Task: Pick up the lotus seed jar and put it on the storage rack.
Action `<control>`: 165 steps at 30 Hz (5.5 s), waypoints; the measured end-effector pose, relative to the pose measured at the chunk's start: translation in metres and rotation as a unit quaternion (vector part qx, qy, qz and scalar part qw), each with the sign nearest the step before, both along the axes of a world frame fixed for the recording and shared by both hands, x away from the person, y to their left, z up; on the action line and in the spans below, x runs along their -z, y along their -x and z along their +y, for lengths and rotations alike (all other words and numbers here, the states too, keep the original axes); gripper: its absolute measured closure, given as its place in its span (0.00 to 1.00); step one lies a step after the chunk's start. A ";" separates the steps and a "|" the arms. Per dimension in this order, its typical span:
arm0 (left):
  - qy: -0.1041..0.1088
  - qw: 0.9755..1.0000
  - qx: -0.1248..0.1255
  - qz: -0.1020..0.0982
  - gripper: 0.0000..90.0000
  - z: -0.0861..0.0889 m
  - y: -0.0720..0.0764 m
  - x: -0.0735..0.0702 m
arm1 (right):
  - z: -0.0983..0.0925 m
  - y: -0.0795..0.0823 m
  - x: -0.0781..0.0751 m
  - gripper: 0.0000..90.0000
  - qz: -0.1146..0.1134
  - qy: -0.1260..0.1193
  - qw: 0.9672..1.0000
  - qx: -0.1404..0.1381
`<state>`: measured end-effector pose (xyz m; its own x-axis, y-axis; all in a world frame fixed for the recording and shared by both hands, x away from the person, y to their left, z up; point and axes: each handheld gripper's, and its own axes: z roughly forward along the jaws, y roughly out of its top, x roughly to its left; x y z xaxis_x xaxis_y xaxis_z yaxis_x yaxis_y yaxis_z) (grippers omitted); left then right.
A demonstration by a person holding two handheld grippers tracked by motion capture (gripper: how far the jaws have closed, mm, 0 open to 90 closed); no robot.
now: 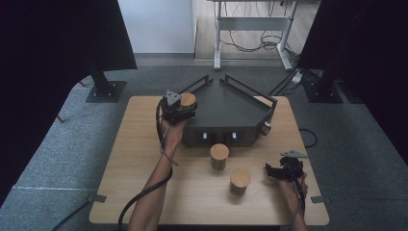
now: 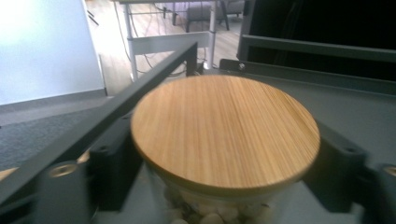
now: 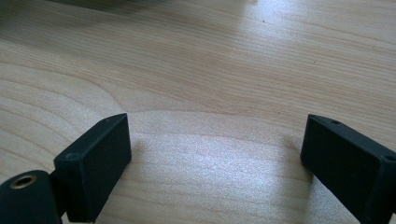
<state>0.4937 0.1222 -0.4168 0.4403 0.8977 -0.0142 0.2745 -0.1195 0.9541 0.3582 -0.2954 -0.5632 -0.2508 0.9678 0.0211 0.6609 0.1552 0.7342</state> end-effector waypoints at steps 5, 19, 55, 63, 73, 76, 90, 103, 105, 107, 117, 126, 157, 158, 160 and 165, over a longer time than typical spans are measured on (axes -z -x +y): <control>0.011 1.000 -0.006 -0.003 0.06 0.003 0.000 -0.002 | 0.000 0.000 0.000 0.09 0.000 0.000 1.000 0.000; 0.022 1.000 0.010 -0.008 0.05 0.006 0.012 -0.002 | 0.000 0.000 0.000 0.09 0.000 0.000 1.000 0.000; 0.020 0.999 0.039 -0.019 0.07 0.014 0.039 -0.010 | 0.003 -0.002 0.000 0.02 0.008 0.002 1.000 0.001; 0.011 0.998 0.055 -0.022 0.07 0.016 0.051 -0.015 | 0.003 -0.002 0.001 0.02 0.008 0.002 1.000 0.001; -0.001 0.998 0.064 -0.029 0.07 0.020 0.064 -0.020 | 0.003 -0.002 0.001 0.02 0.008 0.002 1.000 0.001; -0.005 0.997 0.065 -0.029 0.07 0.022 0.067 -0.021 | 0.003 -0.002 0.001 0.02 0.008 0.002 1.000 0.001; -0.014 0.997 0.068 -0.017 0.07 0.035 0.076 -0.018 | 0.003 -0.002 0.000 0.02 0.008 0.002 1.000 0.001; -0.018 0.997 0.070 -0.005 0.07 0.052 0.089 -0.015 | 0.003 -0.002 0.001 0.02 0.008 0.002 1.000 0.001; -0.019 0.997 0.070 -0.003 0.07 0.054 0.091 -0.014 | 0.003 -0.002 0.000 0.02 0.009 0.002 1.000 0.001; -0.018 0.997 0.070 -0.001 0.08 0.056 0.093 -0.013 | 0.003 -0.002 0.001 0.02 0.008 0.002 1.000 0.001; -0.015 0.997 0.072 0.005 0.08 0.066 0.105 -0.010 | 0.002 -0.002 0.001 0.02 0.008 0.003 1.000 0.000; -0.014 0.997 0.074 0.005 0.08 0.072 0.114 -0.008 | 0.002 -0.002 0.001 0.02 0.008 0.002 1.000 0.001; -0.020 0.996 0.087 0.006 0.08 0.080 0.143 0.001 | 0.002 -0.002 0.001 0.02 0.008 0.002 1.000 0.001; -0.019 0.996 0.087 0.006 0.08 0.080 0.144 0.001 | 0.002 -0.002 0.001 0.02 0.008 0.002 1.000 0.001; -0.018 0.996 0.087 0.007 0.08 0.082 0.145 0.002 | 0.002 -0.002 0.001 0.02 0.008 0.002 1.000 0.001; -0.015 0.996 0.085 0.011 0.08 0.084 0.149 0.004 | 0.003 -0.002 0.000 0.02 0.008 0.002 1.000 0.001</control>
<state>0.3443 0.2065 -0.4211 0.5867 0.8098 0.0006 0.2677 -0.1946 0.9436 0.3604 -0.2929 -0.5637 -0.2481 0.9685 0.0213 0.6733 0.1566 0.7226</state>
